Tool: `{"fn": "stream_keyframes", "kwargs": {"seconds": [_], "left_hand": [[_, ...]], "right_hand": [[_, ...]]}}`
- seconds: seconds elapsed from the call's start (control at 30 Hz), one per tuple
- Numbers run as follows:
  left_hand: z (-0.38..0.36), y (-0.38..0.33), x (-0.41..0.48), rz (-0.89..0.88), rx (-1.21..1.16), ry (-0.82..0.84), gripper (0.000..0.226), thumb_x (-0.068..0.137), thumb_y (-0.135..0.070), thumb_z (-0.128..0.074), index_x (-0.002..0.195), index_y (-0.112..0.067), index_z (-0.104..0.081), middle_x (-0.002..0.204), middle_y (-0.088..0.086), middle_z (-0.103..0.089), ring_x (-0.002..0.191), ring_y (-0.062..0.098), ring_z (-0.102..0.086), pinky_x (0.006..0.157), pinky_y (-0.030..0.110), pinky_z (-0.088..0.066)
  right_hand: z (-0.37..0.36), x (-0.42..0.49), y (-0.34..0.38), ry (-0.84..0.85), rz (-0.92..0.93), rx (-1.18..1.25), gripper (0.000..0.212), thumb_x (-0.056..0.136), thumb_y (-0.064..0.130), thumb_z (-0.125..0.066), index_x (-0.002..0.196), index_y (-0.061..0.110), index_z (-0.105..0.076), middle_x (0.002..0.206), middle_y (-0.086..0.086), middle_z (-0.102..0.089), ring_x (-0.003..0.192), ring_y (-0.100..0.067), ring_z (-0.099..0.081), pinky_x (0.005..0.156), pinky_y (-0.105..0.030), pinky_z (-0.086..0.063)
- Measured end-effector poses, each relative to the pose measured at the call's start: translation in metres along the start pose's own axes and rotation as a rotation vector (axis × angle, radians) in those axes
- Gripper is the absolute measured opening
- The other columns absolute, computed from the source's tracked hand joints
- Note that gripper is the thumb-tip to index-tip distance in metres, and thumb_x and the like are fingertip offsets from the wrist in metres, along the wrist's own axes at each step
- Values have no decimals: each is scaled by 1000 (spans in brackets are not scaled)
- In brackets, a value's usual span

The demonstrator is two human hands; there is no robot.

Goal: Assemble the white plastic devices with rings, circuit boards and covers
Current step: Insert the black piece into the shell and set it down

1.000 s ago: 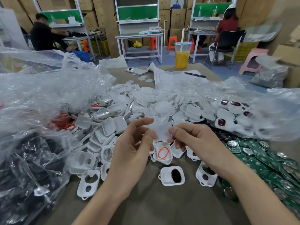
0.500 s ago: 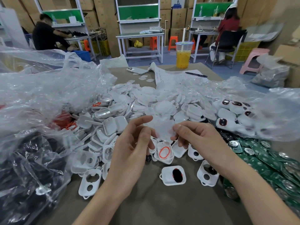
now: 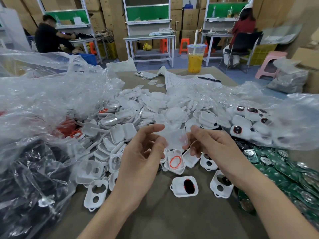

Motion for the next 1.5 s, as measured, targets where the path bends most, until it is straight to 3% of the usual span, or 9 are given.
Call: {"fn": "stream_keyframes", "kwargs": {"seconds": [0.33, 0.63, 0.8, 0.9, 1.1, 1.17, 1.3, 1.4, 1.5], "left_hand": [[0, -1, -2, -16, 0, 27, 23, 91, -32, -58, 107, -46, -68, 86, -8, -69, 67, 9, -62, 57, 22, -49], [0, -1, -4, 7, -16, 51, 20, 91, -34, -61, 106, -44, -69, 85, -10, -68, 69, 8, -63, 58, 20, -49], [-8, 3, -6, 39, 35, 147, 23, 91, -30, -64, 107, -45, -70, 84, -12, -69, 73, 8, -63, 66, 21, -51], [-15, 4, -9, 42, 75, 205, 25, 91, -29, -66, 108, -47, -69, 86, -13, -70, 78, 11, -67, 69, 20, -54], [-21, 2, -8, 8, 147, 225, 31, 92, -25, -66, 108, -52, -64, 84, -12, -71, 80, 12, -67, 68, 15, -50], [-20, 3, -8, 9, 151, 223, 30, 91, -30, -65, 110, -52, -63, 85, -11, -71, 81, 12, -68, 68, 15, -50], [-21, 3, -10, -28, 221, 223, 22, 91, -47, -58, 110, -58, -59, 91, -16, -71, 82, 10, -67, 66, 10, -46], [-15, 2, -8, -51, 243, 163, 22, 90, -59, -51, 110, -57, -61, 97, -20, -71, 84, 12, -68, 70, 20, -52], [-14, 0, -7, -73, 235, 174, 18, 95, -50, -55, 110, -56, -63, 100, -23, -72, 91, 6, -69, 74, 25, -55]], "right_hand": [[-2, -2, 6, 10, 37, -139, 24, 92, 35, -63, 73, 30, -76, 62, 15, -67, 55, 0, -55, 57, -9, -43], [-2, -1, 5, 13, 52, -159, 30, 96, 29, -62, 69, 30, -74, 61, 14, -66, 54, -1, -55, 55, -9, -41], [1, -1, 0, 1, 34, -164, 27, 86, 52, -60, 78, 30, -75, 62, 1, -65, 59, -8, -54, 56, -12, -42], [2, -2, -2, 11, 35, -150, 30, 87, 52, -59, 85, 27, -76, 68, -10, -67, 63, -12, -56, 59, -17, -44], [-3, 0, 0, 42, 37, -126, 23, 87, 46, -65, 87, 28, -78, 72, -1, -70, 63, -8, -60, 59, -18, -47], [-4, -1, 0, 53, 42, -117, 18, 85, 43, -69, 87, 27, -77, 70, 7, -69, 61, -6, -60, 58, -14, -46], [-5, -2, -2, 79, 36, -133, 17, 85, 42, -70, 89, 27, -77, 75, 7, -71, 65, -8, -60, 65, -22, -48], [-6, -2, -4, 101, 13, -106, 20, 80, 43, -73, 90, 27, -80, 77, 9, -73, 63, -6, -57, 63, -18, -47], [-7, -2, -4, 110, 10, -84, 21, 76, 41, -75, 92, 29, -81, 76, 10, -73, 61, -2, -56, 62, -14, -46]]}}
Point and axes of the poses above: each hand's wrist, its own x-axis towards the middle knuckle, its own z-axis out of the back of the hand, y = z × x, the point moved 7 cm from there along x, towards the middle knuckle
